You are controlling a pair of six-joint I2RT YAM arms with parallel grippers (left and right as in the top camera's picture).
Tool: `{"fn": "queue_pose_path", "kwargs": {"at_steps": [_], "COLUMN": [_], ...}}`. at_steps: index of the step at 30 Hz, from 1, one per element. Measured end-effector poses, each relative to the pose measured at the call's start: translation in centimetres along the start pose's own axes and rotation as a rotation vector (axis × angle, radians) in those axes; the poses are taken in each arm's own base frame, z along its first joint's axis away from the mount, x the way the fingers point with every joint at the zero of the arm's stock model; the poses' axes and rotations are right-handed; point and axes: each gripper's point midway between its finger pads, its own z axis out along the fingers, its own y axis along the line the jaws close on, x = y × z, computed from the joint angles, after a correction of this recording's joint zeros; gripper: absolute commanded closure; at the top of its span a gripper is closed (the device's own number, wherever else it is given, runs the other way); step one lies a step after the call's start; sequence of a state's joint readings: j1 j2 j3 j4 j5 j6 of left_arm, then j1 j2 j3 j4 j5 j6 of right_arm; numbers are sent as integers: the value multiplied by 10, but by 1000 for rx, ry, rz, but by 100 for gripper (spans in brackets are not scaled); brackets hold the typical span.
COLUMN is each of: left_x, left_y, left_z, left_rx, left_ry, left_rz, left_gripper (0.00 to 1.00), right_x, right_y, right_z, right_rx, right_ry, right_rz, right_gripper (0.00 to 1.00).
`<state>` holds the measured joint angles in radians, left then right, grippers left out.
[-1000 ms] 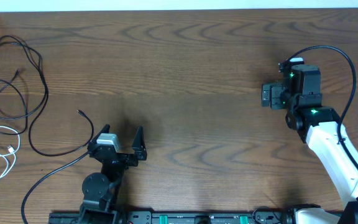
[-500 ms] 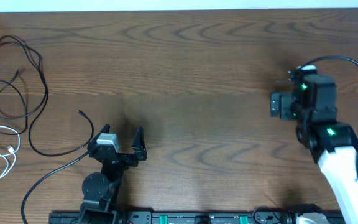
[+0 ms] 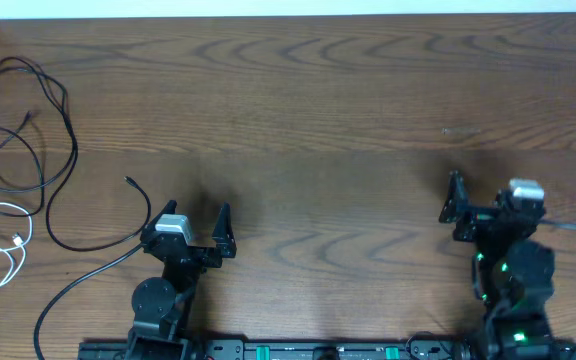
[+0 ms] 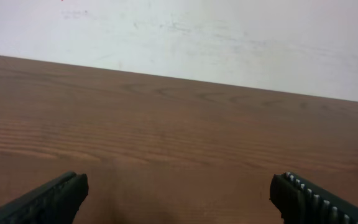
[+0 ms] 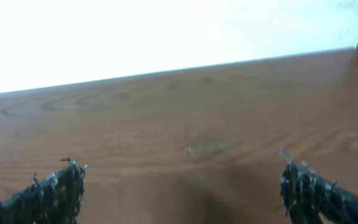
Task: Untangle cables
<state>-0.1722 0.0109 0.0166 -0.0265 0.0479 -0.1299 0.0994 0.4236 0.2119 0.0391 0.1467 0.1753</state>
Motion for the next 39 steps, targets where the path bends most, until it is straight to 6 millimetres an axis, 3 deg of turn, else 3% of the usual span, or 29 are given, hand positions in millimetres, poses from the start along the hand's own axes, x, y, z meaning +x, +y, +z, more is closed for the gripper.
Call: {"fn": "queue_pose_path", "kwargs": {"at_steps": [2, 4, 8, 11, 15, 31, 39], "left_x": [0, 0, 0, 0, 0, 0, 0], "left_y": [0, 0, 0, 0, 0, 0, 0], "left_z": [0, 0, 0, 0, 0, 0, 0], "left_rx": [0, -1, 0, -1, -1, -1, -1], "left_ry": [0, 0, 0, 0, 0, 0, 0], "left_rz": [0, 0, 0, 0, 0, 0, 0], "left_gripper": [1, 1, 1, 1, 1, 1, 1], "right_x": [6, 31, 28, 41, 32, 32, 31], "right_y": [0, -5, -5, -8, -5, -5, -13], "right_z": [-4, -7, -14, -17, -21, -22, -21], "right_rx": [-23, -25, -31, -25, -42, -33, -8], "right_ry": [-88, -81, -101, -54, -98, -103, -102], "right_rz": [40, 62, 75, 71, 76, -121, -137], "right_gripper": [1, 1, 1, 1, 1, 1, 1]}}
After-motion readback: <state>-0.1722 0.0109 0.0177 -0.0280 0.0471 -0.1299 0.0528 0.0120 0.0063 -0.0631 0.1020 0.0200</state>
